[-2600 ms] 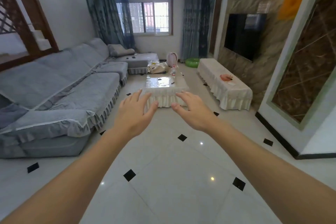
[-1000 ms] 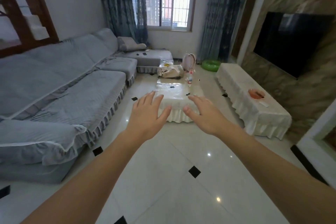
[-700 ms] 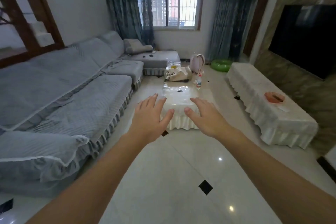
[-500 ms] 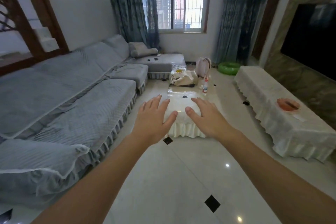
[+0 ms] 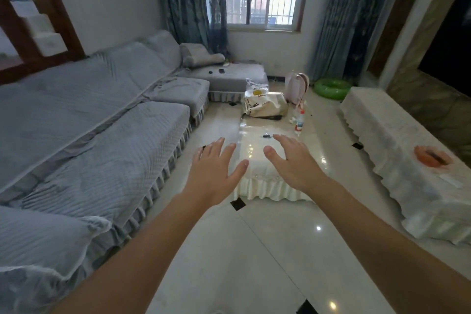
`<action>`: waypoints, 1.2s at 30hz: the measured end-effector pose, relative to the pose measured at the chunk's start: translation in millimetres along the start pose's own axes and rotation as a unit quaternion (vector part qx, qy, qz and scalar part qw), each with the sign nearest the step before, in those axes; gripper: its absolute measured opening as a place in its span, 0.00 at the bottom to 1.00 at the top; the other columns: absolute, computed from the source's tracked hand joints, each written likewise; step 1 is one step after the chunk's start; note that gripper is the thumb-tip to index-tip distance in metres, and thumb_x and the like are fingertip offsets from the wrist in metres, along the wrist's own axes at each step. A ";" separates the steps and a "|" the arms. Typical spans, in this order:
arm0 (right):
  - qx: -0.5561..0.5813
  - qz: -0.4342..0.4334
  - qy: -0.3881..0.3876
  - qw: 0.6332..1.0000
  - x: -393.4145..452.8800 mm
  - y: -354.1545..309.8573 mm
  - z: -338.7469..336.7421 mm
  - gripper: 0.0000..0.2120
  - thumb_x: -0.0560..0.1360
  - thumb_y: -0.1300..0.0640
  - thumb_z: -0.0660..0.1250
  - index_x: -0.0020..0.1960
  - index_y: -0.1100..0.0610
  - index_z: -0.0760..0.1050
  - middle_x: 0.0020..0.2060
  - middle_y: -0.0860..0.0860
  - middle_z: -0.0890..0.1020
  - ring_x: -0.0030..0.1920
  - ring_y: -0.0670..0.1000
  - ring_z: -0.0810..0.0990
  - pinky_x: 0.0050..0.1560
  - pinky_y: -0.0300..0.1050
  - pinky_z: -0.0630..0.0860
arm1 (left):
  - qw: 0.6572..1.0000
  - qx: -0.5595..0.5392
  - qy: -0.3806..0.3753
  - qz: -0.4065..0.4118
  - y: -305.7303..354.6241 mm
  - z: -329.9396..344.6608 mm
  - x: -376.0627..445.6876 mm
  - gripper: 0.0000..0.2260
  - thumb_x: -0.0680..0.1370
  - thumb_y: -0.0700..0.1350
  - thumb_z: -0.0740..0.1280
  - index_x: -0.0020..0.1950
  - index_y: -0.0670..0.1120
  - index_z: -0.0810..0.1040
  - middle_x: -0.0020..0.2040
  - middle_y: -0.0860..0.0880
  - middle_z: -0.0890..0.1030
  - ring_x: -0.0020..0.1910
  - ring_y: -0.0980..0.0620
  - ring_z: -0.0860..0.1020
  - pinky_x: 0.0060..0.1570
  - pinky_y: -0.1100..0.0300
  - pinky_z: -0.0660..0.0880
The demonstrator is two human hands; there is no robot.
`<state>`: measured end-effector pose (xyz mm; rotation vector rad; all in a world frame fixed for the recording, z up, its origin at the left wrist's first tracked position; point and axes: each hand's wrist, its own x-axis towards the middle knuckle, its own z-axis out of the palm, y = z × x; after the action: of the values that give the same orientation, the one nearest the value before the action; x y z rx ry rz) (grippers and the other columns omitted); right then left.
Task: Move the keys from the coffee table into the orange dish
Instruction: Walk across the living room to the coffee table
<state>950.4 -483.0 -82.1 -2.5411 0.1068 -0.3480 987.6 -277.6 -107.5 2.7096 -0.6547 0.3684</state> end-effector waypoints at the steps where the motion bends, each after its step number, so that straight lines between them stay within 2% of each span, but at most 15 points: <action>1: 0.000 0.007 0.000 1.000 17.2 1.0 9.0 0.30 0.77 0.37 0.53 0.74 0.52 0.62 0.73 0.52 0.66 0.73 0.54 0.59 0.71 0.56 0.59 | 1.000 -0.006 -0.002 0.001 -11.7 6.7 17.5 0.31 0.77 0.68 0.45 0.74 0.54 0.61 0.77 0.46 0.61 0.75 0.45 0.58 0.73 0.45 0.51; 6: -0.012 0.032 0.009 0.999 105.7 -2.8 38.3 0.31 0.77 0.36 0.53 0.74 0.51 0.62 0.73 0.51 0.66 0.73 0.54 0.59 0.70 0.52 0.57 | 0.999 -0.027 -0.011 0.019 -61.9 23.1 108.1 0.31 0.77 0.67 0.45 0.75 0.54 0.60 0.78 0.45 0.60 0.76 0.45 0.58 0.74 0.47 0.50; 12: 0.002 0.044 0.034 0.998 189.5 -9.1 61.9 0.30 0.76 0.36 0.54 0.73 0.51 0.63 0.71 0.51 0.68 0.71 0.54 0.62 0.66 0.50 0.60 | 0.998 -0.048 -0.001 0.045 -103.4 26.6 193.4 0.29 0.78 0.65 0.47 0.75 0.52 0.61 0.77 0.44 0.61 0.75 0.44 0.59 0.73 0.46 0.52; 18: 0.011 0.047 0.023 0.999 273.4 -5.7 92.4 0.30 0.77 0.38 0.55 0.73 0.54 0.63 0.72 0.53 0.68 0.72 0.56 0.62 0.68 0.51 0.59 | 0.998 -0.043 -0.007 0.041 -149.5 48.5 259.7 0.27 0.79 0.64 0.49 0.75 0.53 0.61 0.77 0.45 0.62 0.75 0.45 0.59 0.73 0.45 0.52; 24: 0.025 0.043 0.009 0.999 368.7 11.3 133.4 0.30 0.77 0.37 0.54 0.73 0.53 0.64 0.71 0.52 0.69 0.70 0.56 0.63 0.66 0.53 0.61 | 0.999 -0.018 -0.023 0.027 -195.0 81.1 338.5 0.29 0.78 0.66 0.46 0.75 0.53 0.60 0.77 0.45 0.62 0.75 0.44 0.59 0.73 0.43 0.54; 30: 0.045 0.020 0.003 0.999 487.4 22.3 167.4 0.30 0.77 0.37 0.54 0.73 0.53 0.63 0.72 0.53 0.68 0.73 0.56 0.61 0.71 0.56 0.59 | 1.000 0.014 -0.014 0.013 -241.4 97.7 436.6 0.30 0.77 0.66 0.45 0.75 0.53 0.60 0.77 0.46 0.62 0.74 0.44 0.61 0.71 0.44 0.58; 36: 0.057 0.003 0.006 0.998 581.8 29.8 183.0 0.30 0.77 0.37 0.54 0.73 0.52 0.62 0.73 0.53 0.66 0.73 0.56 0.59 0.71 0.58 0.58 | 1.000 0.008 -0.023 -0.003 -271.4 121.9 511.9 0.29 0.78 0.65 0.48 0.75 0.53 0.61 0.77 0.46 0.63 0.75 0.45 0.60 0.72 0.44 0.57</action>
<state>1559.9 -498.3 -115.4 -2.4266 0.0970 -0.3561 1579.1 -296.5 -122.9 2.7425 -0.6583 0.3126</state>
